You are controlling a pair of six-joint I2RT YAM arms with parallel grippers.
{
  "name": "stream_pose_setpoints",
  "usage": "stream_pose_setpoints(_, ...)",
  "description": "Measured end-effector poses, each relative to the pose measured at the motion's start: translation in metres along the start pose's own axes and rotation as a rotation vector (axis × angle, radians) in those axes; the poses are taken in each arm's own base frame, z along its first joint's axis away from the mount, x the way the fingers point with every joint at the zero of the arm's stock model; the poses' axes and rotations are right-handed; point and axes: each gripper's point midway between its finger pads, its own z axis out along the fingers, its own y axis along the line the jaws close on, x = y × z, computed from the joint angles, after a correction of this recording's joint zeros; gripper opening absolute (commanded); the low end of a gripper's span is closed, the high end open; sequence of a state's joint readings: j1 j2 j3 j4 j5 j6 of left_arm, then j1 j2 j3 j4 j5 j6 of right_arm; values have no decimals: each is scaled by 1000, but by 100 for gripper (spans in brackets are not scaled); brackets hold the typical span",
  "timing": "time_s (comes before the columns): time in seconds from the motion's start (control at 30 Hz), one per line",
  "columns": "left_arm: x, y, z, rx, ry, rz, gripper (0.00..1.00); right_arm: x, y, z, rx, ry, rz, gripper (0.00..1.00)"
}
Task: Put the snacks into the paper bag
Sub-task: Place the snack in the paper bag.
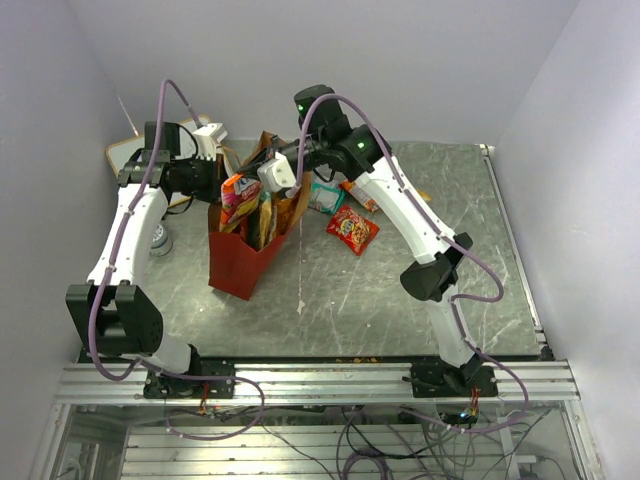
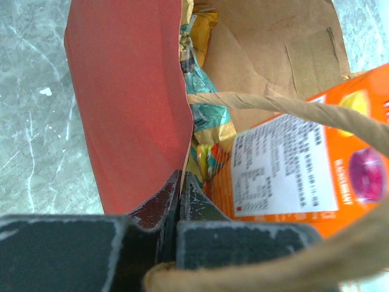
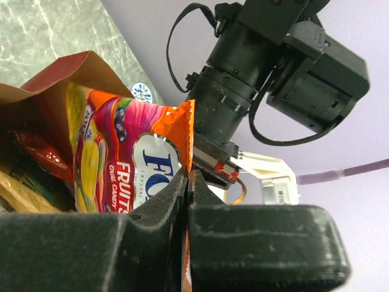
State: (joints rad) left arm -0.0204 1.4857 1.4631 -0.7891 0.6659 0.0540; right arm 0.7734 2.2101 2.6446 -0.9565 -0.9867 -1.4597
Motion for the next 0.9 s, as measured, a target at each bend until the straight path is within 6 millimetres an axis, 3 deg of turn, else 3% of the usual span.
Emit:
stream_pose_setpoints(0.23,3,3,3,1,14,3,7,0,-7,-1,6,43,-85,0)
stream_pose_setpoints(0.5,3,3,3,1,14,4,7,15,4,12,-33,83,-127,0)
stream_pose_setpoints(0.7,3,3,3,-1,14,6,7,29,29,24,-105,102,-122,0)
stream_pose_setpoints(0.9,3,4,3,-2,16,6,7,40,68,31,-210,121,-86,0)
